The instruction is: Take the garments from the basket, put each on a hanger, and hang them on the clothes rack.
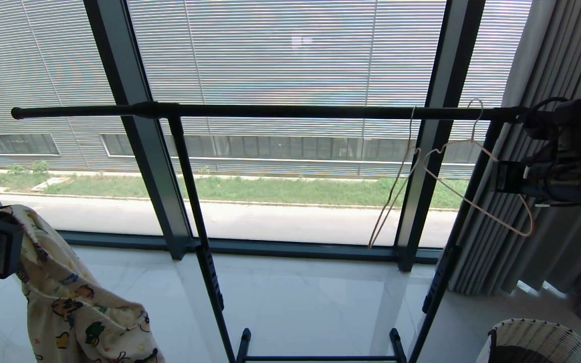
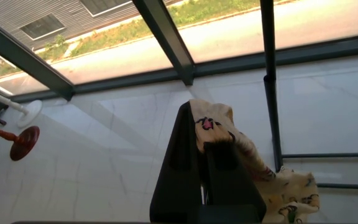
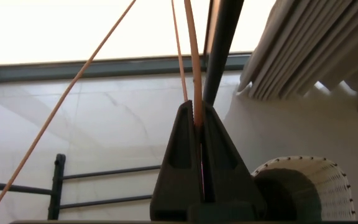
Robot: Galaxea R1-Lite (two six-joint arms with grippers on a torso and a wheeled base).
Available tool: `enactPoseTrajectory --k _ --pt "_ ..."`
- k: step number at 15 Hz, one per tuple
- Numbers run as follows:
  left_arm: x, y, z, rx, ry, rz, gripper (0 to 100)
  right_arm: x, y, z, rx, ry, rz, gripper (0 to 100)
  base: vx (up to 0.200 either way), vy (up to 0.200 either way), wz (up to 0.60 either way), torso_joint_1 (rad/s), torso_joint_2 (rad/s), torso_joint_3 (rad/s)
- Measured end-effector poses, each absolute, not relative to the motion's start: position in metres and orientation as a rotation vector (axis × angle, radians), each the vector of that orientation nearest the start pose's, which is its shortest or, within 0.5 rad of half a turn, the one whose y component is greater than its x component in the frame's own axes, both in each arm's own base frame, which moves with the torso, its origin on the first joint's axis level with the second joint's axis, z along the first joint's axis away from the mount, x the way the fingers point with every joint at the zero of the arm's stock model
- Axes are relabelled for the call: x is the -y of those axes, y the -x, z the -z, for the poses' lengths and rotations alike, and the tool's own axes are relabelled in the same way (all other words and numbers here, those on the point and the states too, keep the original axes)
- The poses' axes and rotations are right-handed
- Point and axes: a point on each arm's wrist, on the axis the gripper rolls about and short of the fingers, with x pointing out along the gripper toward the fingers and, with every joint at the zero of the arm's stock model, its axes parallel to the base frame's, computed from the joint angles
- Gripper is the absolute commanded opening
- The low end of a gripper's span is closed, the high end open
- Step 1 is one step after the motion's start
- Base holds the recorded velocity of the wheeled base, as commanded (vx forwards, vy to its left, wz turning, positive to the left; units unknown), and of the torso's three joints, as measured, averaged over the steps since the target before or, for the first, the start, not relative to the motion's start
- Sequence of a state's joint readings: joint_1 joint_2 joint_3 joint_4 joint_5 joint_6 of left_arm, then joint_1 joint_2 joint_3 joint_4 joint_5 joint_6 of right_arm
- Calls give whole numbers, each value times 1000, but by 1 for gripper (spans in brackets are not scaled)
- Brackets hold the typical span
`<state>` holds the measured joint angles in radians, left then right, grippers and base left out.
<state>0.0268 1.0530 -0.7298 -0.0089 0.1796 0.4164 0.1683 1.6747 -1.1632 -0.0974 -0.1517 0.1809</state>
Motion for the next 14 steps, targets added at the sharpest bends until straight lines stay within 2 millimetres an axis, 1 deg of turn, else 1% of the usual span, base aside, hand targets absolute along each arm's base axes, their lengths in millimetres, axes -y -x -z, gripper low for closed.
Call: enactPoseTrajectory --k 5,7,10,14 --pt "-8 -138 -246 -347 -434 -139 0 -46 -289 -249 -323 -110 8 0 0 0 0 0 0 0" --pt "-8 -139 -248 -323 -433 -144 0 -45 -278 -244 -294 -78 -6 0 0 0 0 0 0 0" --pt "-8 -140 -250 -301 -430 -154 0 -44 -256 -235 -274 -50 -26 0 0 0 0 0 0 0" --pt "-9 -141 -250 -301 -424 -159 0 -43 -222 -233 -240 -49 -49 0 -200 0 0 6 6 4"
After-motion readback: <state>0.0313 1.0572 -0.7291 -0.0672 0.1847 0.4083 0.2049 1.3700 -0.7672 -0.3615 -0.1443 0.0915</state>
